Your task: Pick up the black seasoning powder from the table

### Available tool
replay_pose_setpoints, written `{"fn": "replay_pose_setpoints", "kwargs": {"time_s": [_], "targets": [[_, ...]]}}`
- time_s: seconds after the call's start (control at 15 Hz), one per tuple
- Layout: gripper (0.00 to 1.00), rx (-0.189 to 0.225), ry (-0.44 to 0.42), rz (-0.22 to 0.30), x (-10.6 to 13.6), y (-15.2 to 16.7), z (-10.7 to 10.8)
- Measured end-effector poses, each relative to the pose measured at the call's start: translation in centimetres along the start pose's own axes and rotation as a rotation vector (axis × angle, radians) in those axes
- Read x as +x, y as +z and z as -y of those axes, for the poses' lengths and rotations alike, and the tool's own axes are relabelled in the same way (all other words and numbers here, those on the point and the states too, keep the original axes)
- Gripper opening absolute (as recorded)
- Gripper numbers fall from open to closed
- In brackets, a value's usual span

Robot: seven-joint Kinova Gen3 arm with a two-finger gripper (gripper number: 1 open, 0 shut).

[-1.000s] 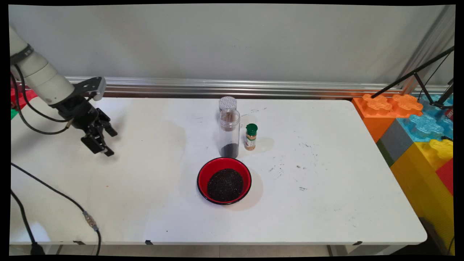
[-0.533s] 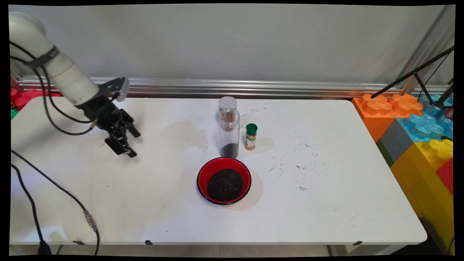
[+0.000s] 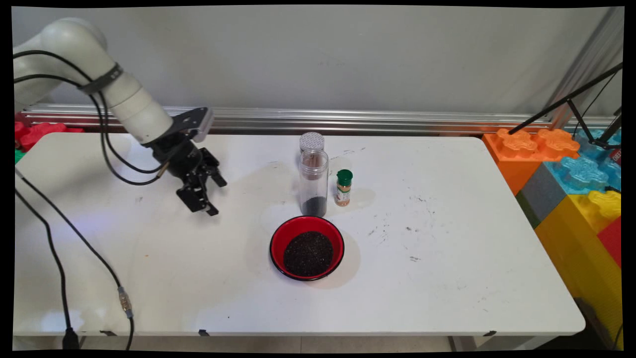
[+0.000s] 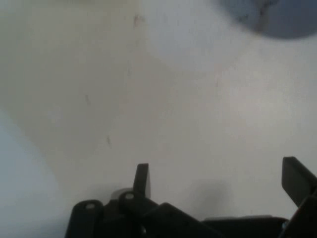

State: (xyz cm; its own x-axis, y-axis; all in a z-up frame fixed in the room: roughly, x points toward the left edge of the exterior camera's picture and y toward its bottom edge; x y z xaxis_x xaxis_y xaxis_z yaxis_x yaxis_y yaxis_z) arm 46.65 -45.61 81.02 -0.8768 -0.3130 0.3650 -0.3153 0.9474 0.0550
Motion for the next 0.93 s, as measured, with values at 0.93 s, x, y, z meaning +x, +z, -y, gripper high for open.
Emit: {"fn": "replay_pose_setpoints", "kwargs": {"time_s": [0.93], "targets": [[1.00, 0.009, 0.120, -0.055, 6.4, 3.0, 1.7]]}}
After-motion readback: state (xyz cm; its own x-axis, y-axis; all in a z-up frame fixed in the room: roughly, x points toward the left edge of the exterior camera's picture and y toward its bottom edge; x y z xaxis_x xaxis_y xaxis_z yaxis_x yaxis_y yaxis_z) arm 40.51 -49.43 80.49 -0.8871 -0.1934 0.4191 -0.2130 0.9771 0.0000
